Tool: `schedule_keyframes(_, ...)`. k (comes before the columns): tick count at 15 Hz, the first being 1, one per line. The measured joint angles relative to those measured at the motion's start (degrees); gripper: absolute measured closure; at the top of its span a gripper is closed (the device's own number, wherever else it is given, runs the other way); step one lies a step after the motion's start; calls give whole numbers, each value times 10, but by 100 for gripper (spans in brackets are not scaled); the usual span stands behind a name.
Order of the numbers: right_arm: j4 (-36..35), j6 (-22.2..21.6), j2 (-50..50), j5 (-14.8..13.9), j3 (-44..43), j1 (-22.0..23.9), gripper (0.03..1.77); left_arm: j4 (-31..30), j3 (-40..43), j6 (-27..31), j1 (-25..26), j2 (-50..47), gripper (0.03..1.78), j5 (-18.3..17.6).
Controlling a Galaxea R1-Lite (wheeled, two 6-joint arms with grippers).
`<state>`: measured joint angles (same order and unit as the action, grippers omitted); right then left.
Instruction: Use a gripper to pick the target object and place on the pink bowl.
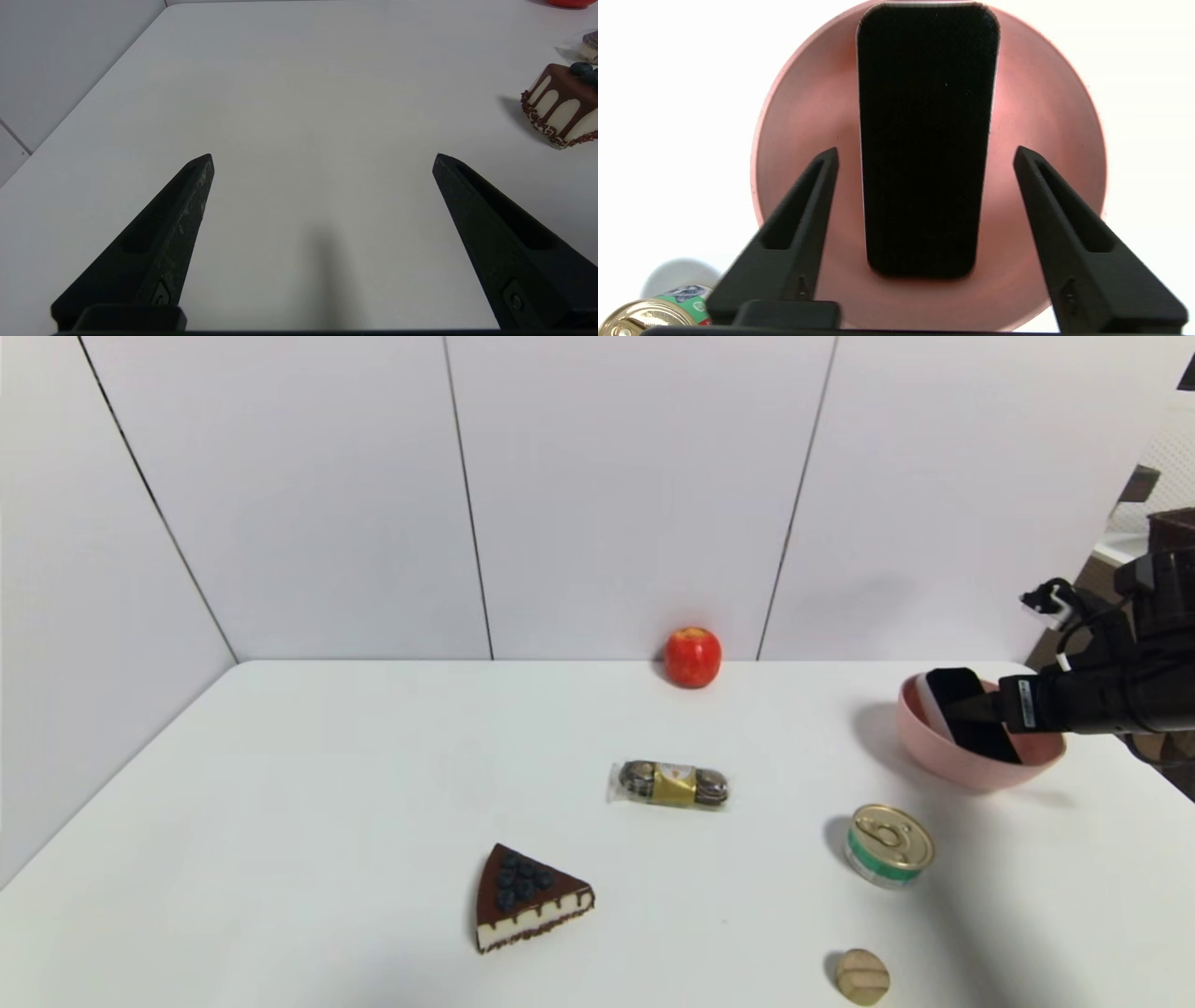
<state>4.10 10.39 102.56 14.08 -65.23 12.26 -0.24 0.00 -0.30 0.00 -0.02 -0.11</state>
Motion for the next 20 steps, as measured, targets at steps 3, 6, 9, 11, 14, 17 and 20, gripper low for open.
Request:
schedule_keyframes(3,0,0,-8,-1,-3,0,36,0,0,0,0,0,12,0)
schedule_keyframes(6,3,-2,-38,-4,-14,1,27,0,0,0,0,0,12,0)
schedule_keyframes(9,10,-2,-119,-17,-8,1,21,0,0,0,0,0,12,0)
schedule_keyframes(11,37,-15,-190,-42,11,2,18,0,0,0,0,0,12,0)
schedule_keyframes(14,106,-80,-306,-98,49,-12,15,0,0,0,0,0,12,0)
schedule_keyframes(17,128,-133,-442,-152,139,-50,13,0,0,0,0,0,12,0)
schedule_keyframes(20,88,-153,-589,-176,280,-91,12,0,0,0,0,0,12,0)
